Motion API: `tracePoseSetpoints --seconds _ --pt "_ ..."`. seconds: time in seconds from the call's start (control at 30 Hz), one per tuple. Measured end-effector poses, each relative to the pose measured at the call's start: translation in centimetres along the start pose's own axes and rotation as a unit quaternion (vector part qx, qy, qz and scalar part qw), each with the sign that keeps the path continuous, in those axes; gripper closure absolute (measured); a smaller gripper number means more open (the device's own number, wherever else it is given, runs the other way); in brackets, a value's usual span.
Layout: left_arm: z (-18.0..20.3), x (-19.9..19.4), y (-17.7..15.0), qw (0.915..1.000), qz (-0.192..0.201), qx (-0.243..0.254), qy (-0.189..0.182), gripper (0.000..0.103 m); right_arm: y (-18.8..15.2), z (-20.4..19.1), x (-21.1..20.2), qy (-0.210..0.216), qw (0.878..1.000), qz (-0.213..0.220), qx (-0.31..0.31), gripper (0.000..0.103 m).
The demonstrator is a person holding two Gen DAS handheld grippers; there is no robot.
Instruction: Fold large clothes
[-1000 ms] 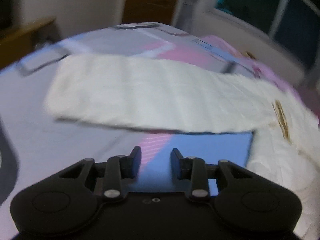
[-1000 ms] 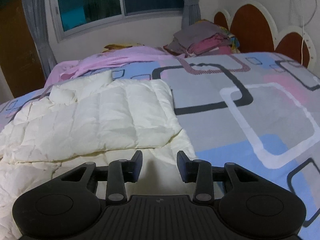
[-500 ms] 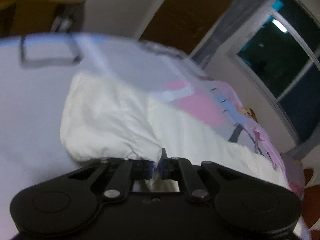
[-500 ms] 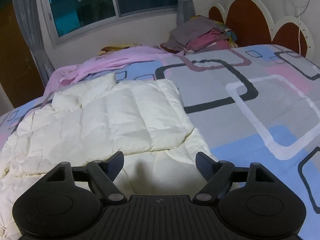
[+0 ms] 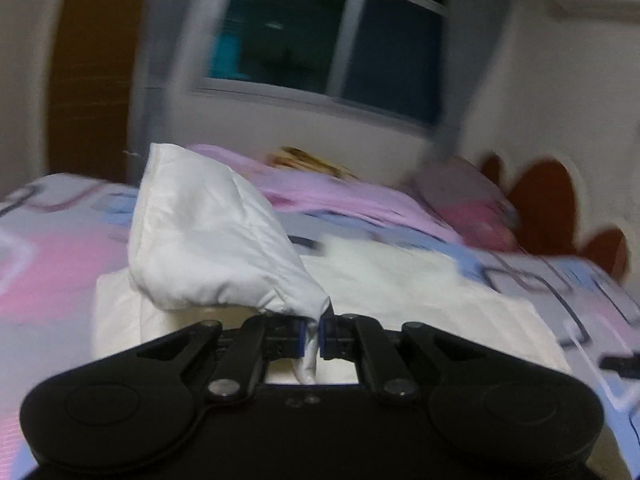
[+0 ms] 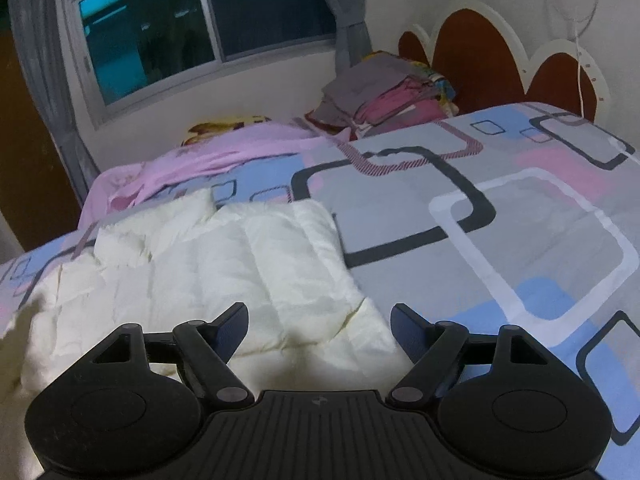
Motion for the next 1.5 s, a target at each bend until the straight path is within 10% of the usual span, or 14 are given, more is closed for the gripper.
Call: tracePoseSetpoints --seconds 0.5,0.67,0.8,0.97,1.17,1.27,1.5 --pt "20.8 10.4 -4.5 0.9776 -0.085 0.147 -0.125 0.091 2.6 6.8 1.7 0.003 0.997 -0.009 0.07 0.025" --pt "22.6 9.1 -5.9 0.9693 -0.082 0.17 -0.158 0.016 3.3 7.3 2.0 0.026 0.994 -0.015 0.103 0.024" --pt "19.1 5.6 -5.4 0.9745 -0.057 0.149 -0.157 0.031 3.2 5.4 3.0 0.056 0.993 -0.029 0.104 0.024" --pt "7.3 2.9 -5.4 0.9932 -0.063 0.084 -0.05 0.046 2.3 1.3 5.4 0.097 0.991 -0.05 0.08 0.024" --pt "-2.0 3.1 -5.8 0.995 -0.091 0.039 0.015 0.05 1.4 -1.6 9.5 0.115 0.985 -0.085 0.094 0.025" --pt "-3.4 4.2 -6.7 0.9934 -0.105 0.043 0.018 0.05 0.9 -3.0 10.2 0.118 0.985 -0.108 0.063 0.081" --pt "-3.8 3.2 -7.5 0.994 -0.1 0.042 0.014 0.05 0.6 -3.8 5.6 0.123 0.989 -0.077 0.017 0.095"
Point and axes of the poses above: each gripper's, at about its wrist camera, not at the fingertips, and x roughly the way its jaws point, z to its right, y to its top, the point moved 10 cm from there along x, roughly the way its jaws point, and after that the axes turned 8 degrees about x, right-handed, at the moved point
